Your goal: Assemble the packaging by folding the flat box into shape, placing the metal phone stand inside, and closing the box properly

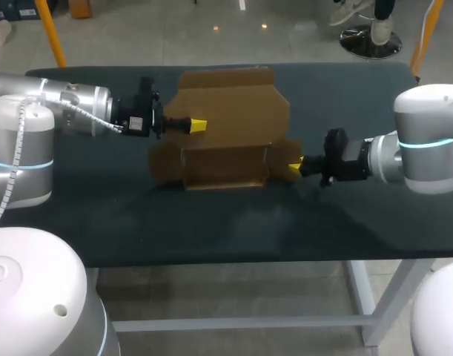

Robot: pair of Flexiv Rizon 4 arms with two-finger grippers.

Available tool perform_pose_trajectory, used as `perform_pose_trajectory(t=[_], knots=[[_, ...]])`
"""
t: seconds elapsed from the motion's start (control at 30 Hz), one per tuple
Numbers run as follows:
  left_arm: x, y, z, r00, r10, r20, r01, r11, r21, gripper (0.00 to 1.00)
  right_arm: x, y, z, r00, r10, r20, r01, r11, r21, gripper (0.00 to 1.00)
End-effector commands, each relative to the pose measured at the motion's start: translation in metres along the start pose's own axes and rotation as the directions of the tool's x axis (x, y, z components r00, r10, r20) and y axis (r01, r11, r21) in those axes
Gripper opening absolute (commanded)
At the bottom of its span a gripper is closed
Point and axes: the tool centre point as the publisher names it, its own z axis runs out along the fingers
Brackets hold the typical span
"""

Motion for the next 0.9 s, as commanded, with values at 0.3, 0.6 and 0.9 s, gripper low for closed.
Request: perform_pose_trajectory(t=[0.3,0.6,0.9], knots=[[-0.001,0.002,0.003,1.000,0.000,-0.001,0.000,1.000,-0.003,0.00,0.017,0.002,0.013,0.999,0.032,0.043,-0.031,0.999,-0.016,0.11],[-0.001,0.002,0.003,1.000,0.000,-0.001,0.000,1.000,-0.003,0.00,0.029,0.004,0.019,0.995,0.062,0.082,-0.061,0.998,-0.019,0.38],[-0.001,0.002,0.003,1.000,0.000,-0.001,0.000,1.000,-0.003,0.00,0.045,0.005,0.017,0.988,0.086,0.125,-0.083,0.996,-0.027,0.48]])
